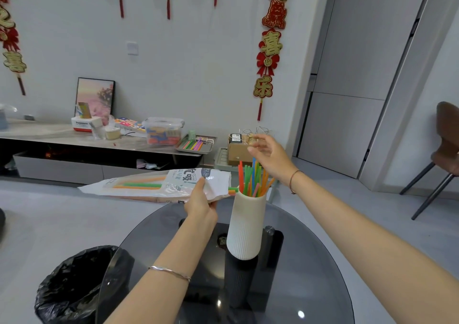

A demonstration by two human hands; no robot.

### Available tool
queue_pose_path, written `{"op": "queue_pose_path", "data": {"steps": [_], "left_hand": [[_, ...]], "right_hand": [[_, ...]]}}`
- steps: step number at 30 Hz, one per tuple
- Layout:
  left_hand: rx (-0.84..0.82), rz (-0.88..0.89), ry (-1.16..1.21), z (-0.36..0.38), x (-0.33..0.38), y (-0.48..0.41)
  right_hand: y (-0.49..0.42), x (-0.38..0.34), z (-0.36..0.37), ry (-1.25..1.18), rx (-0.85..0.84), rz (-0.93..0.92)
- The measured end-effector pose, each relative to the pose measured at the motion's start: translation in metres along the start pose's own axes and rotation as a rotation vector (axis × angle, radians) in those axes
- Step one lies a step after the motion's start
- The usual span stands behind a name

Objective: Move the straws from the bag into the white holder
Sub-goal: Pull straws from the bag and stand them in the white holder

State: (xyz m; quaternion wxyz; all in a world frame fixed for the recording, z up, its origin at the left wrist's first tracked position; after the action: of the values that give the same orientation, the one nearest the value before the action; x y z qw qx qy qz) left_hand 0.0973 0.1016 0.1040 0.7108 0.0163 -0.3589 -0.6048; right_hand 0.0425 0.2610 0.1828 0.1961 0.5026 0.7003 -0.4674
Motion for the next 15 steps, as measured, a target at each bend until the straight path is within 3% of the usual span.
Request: {"op": "queue_pose_path", "data": {"steps": [5, 9, 12, 15], "left_hand": [[-0.002, 0.016, 0.005, -0.002, 0.005, 0.002], [0.002, 0.022, 0.003, -0.004, 0.01, 0.004], [0.005, 0.022, -0.01, -0.009, 0.016, 0.002], [0.002, 0.027, -0.005, -0.009, 0.027, 0.003]], "right_hand": [[0.013, 0.012, 0.022, 0.527, -0.317, -0.12], [0.013, 0.014, 0.028, 0.806, -0.294, -0.199], [0.014, 0.004, 0.029, 0.811, -0.226, -0.251], [0.023, -0.019, 0.036, 0.367, -0.04, -0.252]]}}
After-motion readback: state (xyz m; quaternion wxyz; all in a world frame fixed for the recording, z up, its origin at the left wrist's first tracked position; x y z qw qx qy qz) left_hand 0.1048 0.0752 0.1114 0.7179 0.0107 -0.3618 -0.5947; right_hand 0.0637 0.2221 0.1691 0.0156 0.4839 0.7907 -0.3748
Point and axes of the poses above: each hand's wrist, its own y-axis away from the middle knuckle, its own z-axis out of the palm, x = y × z, the point moved 2 cm from there along -y, towards the middle knuckle, and after that the axes turned 4 degrees about x, right-handed, at the moved point
